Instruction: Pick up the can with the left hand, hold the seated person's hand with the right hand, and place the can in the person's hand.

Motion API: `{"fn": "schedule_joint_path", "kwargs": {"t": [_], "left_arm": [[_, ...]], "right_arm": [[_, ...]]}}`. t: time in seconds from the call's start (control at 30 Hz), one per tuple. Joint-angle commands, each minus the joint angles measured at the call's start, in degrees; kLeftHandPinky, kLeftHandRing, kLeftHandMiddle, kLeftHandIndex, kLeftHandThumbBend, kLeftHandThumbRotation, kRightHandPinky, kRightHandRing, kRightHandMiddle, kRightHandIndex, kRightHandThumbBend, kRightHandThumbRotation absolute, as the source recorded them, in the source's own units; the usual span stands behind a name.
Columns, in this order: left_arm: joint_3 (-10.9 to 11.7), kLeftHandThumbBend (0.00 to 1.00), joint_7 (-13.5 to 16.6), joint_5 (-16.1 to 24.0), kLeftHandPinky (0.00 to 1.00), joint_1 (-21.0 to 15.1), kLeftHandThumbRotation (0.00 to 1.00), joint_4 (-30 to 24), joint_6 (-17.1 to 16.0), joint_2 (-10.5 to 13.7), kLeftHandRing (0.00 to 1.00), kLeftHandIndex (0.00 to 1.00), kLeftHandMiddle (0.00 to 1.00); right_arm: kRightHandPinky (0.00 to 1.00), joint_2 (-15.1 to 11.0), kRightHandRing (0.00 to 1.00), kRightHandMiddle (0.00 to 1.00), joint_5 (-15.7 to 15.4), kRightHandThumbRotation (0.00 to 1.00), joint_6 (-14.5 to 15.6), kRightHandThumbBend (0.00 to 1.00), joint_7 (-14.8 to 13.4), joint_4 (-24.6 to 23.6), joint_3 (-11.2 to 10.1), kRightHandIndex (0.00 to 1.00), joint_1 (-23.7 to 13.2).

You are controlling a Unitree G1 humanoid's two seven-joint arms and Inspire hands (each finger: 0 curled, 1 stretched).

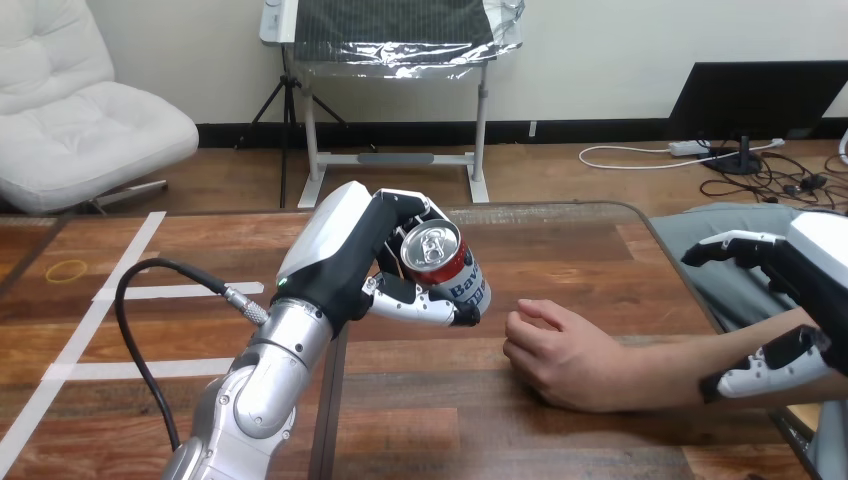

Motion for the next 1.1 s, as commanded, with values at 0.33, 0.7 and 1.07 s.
{"fn": "schedule_joint_path", "kwargs": {"t": [0.33, 0.7, 1.07], "left_arm": [[0.4, 0.64, -0.1, 0.4, 0.33, -3.0, 0.0, -2.8, -0.4, -0.4, 0.39, 0.48, 0.44], [0.6, 0.63, -0.4, 0.3, 0.33, -3.0, 0.0, -2.7, -0.6, -0.1, 0.39, 0.48, 0.45], [0.7, 0.63, -0.5, 0.4, 0.33, -2.6, 0.0, -3.0, -0.6, 0.1, 0.38, 0.49, 0.44]], "right_arm": [[0.79, -7.1, 0.86, 0.85, -4.5, 0.0, -4.0, 0.9, 5.6, 5.8, 6.4, 0.79, -9.1], [0.81, -8.5, 0.86, 0.86, -6.8, 0.0, -8.6, 0.88, 7.9, 11.9, 11.4, 0.8, -14.2], [0.86, -8.6, 0.88, 0.87, -10.5, 0.04, -13.0, 0.84, 9.5, 18.1, 17.2, 0.82, -19.3]]}}
